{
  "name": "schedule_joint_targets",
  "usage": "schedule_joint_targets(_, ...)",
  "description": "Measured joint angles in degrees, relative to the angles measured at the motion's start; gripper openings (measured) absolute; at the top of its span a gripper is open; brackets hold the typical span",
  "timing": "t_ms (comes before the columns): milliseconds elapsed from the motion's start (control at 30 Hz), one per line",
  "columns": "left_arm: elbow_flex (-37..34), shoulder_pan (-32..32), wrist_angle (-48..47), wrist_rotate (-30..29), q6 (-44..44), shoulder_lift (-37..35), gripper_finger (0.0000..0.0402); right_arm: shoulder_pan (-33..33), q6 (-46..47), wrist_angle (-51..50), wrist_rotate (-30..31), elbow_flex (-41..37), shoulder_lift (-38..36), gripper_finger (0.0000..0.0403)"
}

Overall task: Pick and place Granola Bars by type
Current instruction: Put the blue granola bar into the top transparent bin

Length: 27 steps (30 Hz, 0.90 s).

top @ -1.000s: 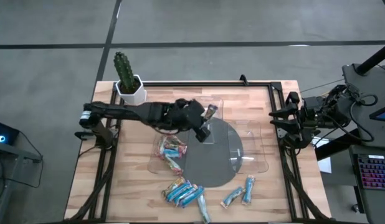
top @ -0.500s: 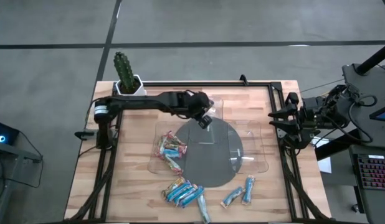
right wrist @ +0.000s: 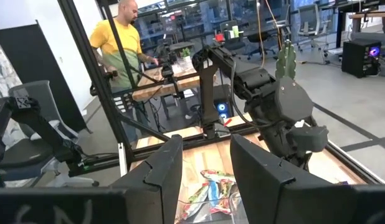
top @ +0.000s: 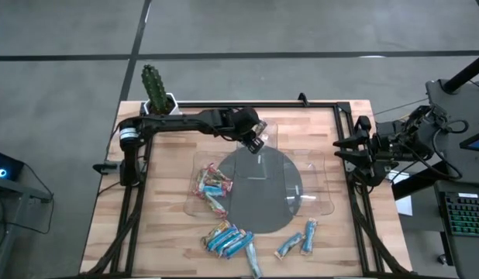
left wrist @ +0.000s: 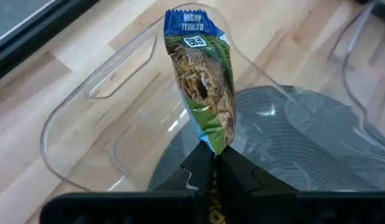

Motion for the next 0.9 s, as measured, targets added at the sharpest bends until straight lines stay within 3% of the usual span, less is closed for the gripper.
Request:
schedule_joint_targets(367,0.0,-0.09,0.17,-0.73,1.91,0.04,0.0092,0.0,-0.02,0.0,0.0,0.0,0.07,0.0127)
schedule_joint_targets(567,0.0,-0.32,-0.64,0.35,-0.85,-0.01,0.0096,0.0,-0.02,0.0,0.0,0.0,0.05,0.0127)
schedule_joint_targets(667,0.48,-0.89,-0.87,3.65,-3.55,-0.95,0.0096,0.0,-0.02,0.0,0.0,0.0,0.05,0.0127)
schedule_joint_targets(900,5.47,-7.41,-1.19,7.59,-1.52,-6.75,0.0096,0.0,-0.07,-0.68,0.0,0.0,0.27,0.0127)
